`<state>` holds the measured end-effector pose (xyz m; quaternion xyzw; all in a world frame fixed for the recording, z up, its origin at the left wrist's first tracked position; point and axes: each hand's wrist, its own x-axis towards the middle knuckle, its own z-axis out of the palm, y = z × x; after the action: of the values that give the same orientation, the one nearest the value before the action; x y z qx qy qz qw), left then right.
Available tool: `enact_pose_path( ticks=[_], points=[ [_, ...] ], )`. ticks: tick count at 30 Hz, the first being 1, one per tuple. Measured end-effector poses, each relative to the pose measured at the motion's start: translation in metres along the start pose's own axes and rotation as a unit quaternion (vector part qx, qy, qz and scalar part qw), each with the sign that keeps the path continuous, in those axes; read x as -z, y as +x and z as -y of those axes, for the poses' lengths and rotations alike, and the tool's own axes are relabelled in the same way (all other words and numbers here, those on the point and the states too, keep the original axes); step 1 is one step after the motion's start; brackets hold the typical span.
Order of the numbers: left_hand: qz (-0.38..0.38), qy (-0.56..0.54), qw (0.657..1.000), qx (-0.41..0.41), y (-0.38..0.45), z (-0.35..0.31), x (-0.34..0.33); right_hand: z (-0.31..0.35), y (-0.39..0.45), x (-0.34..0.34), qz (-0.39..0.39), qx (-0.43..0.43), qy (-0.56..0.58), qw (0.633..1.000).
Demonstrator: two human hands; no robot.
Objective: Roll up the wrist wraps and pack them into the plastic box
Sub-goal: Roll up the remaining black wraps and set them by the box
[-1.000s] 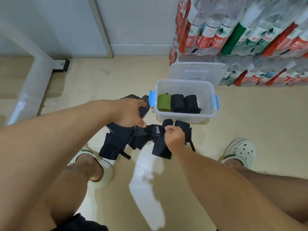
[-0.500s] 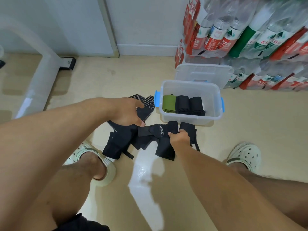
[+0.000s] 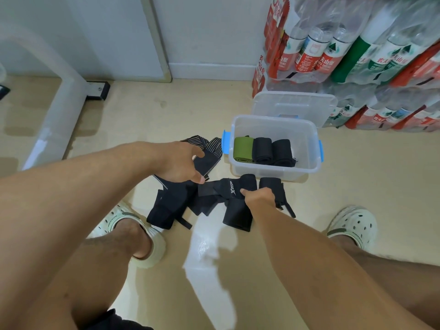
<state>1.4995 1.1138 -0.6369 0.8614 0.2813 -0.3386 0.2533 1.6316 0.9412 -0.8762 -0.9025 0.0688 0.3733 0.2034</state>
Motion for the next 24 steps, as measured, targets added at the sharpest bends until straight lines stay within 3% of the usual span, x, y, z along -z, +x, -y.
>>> enact_pose_path(
  ticks=[7,12,14,16,24],
  points=[
    [0.005,0.011,1.0,0.001,0.003,0.003,-0.004,-0.006,0.009,0.001,-0.031,0.021,-0.053,0.998],
    [0.009,0.014,1.0,0.004,0.003,0.004,-0.001,-0.017,0.002,-0.004,-0.145,0.157,-0.215,0.953],
    [0.01,0.01,1.0,0.003,0.003,0.002,-0.001,-0.023,0.002,-0.012,-0.17,0.216,-0.193,0.942],
    [0.01,0.01,1.0,0.001,0.003,0.0,0.0,-0.023,-0.001,-0.017,-0.145,0.242,-0.14,0.949],
    [0.0,0.016,1.0,-0.012,0.001,-0.007,0.001,0.002,-0.028,-0.018,-0.071,0.228,-0.042,0.97]
  ],
)
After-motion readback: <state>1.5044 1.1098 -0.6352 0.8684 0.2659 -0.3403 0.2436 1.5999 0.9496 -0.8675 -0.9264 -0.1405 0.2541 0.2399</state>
